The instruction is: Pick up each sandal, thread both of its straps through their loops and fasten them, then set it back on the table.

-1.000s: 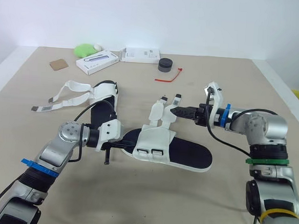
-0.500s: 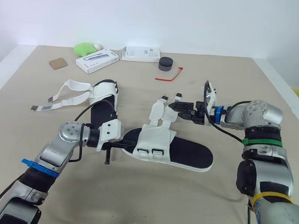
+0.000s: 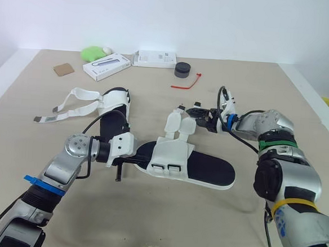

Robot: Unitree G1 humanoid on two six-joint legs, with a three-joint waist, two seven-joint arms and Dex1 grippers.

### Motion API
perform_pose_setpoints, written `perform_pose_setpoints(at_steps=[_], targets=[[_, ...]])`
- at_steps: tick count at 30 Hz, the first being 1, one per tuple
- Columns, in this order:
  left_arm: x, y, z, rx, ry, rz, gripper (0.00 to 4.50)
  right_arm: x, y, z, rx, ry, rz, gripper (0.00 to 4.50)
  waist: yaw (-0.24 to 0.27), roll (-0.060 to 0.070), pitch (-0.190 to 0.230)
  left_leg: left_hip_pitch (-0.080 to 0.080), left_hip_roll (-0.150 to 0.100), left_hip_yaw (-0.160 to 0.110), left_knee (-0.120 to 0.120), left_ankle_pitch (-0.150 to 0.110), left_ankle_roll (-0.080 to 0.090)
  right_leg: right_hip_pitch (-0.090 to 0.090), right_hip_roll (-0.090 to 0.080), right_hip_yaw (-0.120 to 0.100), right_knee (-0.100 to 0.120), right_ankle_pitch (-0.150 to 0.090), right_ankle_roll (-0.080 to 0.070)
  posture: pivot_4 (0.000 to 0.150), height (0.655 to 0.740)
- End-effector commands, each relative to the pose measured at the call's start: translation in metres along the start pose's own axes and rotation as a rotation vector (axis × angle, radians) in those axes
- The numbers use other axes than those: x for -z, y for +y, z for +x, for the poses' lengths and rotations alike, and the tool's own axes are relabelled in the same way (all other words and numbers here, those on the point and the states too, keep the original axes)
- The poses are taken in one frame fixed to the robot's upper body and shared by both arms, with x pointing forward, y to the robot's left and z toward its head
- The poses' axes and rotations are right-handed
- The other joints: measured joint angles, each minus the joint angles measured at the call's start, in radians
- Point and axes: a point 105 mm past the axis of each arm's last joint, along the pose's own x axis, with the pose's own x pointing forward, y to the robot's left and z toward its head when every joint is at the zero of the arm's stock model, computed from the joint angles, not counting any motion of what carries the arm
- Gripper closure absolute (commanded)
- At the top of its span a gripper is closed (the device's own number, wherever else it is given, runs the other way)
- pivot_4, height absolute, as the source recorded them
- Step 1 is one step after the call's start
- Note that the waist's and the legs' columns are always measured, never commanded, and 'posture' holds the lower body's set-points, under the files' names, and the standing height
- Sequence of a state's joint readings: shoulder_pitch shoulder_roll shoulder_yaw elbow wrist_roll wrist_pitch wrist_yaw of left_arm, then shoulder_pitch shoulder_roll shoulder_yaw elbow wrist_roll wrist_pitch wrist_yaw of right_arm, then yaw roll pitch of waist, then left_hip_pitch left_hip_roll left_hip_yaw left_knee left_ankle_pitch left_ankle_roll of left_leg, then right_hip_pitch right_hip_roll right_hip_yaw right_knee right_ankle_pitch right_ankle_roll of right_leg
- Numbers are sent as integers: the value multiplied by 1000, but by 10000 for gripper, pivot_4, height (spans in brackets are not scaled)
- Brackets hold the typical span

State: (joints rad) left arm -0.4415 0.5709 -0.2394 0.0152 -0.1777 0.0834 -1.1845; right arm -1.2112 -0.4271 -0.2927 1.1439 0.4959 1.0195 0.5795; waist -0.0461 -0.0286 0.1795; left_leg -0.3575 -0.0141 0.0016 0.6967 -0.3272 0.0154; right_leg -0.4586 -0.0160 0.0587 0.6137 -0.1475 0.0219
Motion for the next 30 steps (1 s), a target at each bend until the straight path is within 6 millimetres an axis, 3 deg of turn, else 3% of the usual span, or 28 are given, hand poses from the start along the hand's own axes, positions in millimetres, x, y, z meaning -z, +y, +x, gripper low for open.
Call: perform_pose_setpoints(at_steps=[1, 4, 10, 14, 17, 21, 24, 27, 30], targets=[[-1, -4, 2, 12, 1, 20, 45000, -17, 13, -1, -37, -68, -15, 27494, 0, 0, 0, 0, 0, 0, 0, 0, 0, 0, 0, 0, 0, 0, 0, 1500, 7400], [-1, -4, 2, 9, 2, 21, 45000, -17, 15, 0, -46, -71, -6, 43367, 0, 0, 0, 0, 0, 0, 0, 0, 0, 0, 0, 0, 0, 0, 0, 1500, 7400], [0, -3, 2, 5, 2, 22, 45000, -19, 20, 0, -78, -82, -21, 44293, 0, 0, 0, 0, 0, 0, 0, 0, 0, 0, 0, 0, 0, 0, 0, 1500, 7400], [0, -3, 3, 5, 0, 21, 45000, -29, 34, -2, -154, -126, -145, 44293, 0, 0, 0, 0, 0, 0, 0, 0, 0, 0, 0, 0, 0, 0, 0, 1500, 7400], [0, -3, 3, 3, -2, 21, 45000, -32, 57, -7, -276, -150, -433, 44293, 0, 0, 0, 0, 0, 0, 0, 0, 0, 0, 0, 0, 0, 0, 1, 1500, 7400], [0, -2, 3, 1, -4, 22, 45000, -17, 90, -23, -472, -179, -770, 44293, 1, 1, 0, -1, 0, -2, 1, 0, 0, 0, 0, -2, 0, 0, 1, 1500, 7400], [0, -2, 3, -1, -4, 21, 45000, 12, 102, -36, -568, -190, -1025, 44293, 3, 1, -1, -2, 0, -3, 1, 0, 0, -1, -1, -4, 0, 0, 1, 1500, 7400], [0, -1, 3, 0, -3, 19, 45000, 49, 108, -48, -650, -262, -1455, 44293, 3, 1, -1, -2, 0, -5, 2, 0, 0, 0, -3, -6, 0, 0, 1, 1500, 7400], [0, -1, 3, 0, -2, 19, 45000, 75, 105, -58, -728, -309, -1743, 44293, 3, 1, -1, -2, -2, -5, 3, 1, -1, 0, -2, -5, -1, 0, 1, 1500, 7400]])
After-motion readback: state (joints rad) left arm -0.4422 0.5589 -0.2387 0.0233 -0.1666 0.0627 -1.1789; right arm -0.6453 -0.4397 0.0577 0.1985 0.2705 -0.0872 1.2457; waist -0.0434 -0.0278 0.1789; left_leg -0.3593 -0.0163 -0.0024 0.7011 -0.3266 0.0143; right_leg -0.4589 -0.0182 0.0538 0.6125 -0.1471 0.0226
